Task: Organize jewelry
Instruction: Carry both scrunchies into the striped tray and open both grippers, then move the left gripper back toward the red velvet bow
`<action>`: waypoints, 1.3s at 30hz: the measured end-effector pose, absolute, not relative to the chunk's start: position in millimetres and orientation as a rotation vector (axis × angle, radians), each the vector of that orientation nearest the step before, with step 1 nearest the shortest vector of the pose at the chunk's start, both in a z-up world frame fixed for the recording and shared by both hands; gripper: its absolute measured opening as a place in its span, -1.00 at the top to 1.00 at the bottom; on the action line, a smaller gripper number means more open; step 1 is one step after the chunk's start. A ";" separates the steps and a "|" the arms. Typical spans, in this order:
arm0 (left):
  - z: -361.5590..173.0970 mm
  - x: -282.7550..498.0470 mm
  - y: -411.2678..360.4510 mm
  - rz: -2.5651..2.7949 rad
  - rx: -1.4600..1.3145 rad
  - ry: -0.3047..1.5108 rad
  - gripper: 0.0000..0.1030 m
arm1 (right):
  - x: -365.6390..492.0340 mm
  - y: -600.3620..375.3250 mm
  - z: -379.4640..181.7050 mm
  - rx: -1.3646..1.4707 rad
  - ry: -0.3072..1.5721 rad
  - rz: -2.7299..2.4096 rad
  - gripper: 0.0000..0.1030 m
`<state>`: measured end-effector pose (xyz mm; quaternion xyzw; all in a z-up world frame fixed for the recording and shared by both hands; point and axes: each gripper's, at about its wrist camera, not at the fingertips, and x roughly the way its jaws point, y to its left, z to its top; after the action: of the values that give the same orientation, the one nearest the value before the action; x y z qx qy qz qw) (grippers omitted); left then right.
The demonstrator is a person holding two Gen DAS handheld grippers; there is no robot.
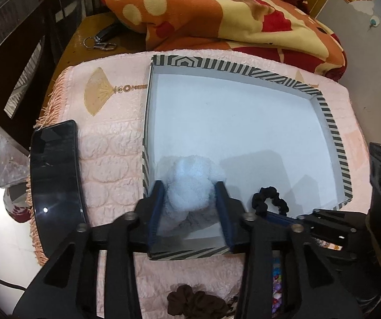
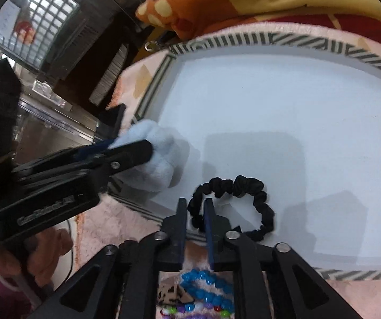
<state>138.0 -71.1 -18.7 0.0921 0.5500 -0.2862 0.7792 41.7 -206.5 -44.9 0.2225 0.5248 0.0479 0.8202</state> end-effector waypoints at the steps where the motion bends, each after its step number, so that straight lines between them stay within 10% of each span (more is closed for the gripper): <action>1: -18.8 138.3 -71.0 -0.620 0.201 1.189 0.11 | 37.2 -208.9 -39.8 0.469 1.102 0.094 0.30; 11: 6.9 108.1 -52.1 -0.569 0.212 1.128 -0.18 | -24.7 -227.7 9.8 0.466 0.989 -0.005 0.23; 36: 44.2 -46.7 -18.5 -0.399 0.223 0.982 -0.18 | -150.0 -200.8 11.3 0.319 1.053 -0.134 0.16; 39: 43.0 -54.6 -17.2 -0.394 0.214 0.989 -0.18 | -156.7 -200.2 12.5 0.287 1.054 -0.163 -0.26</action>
<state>-54.6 -17.2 43.0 0.1018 0.4706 -0.1877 0.8561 -156.7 -200.2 12.5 0.1363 0.5007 -0.0776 0.8513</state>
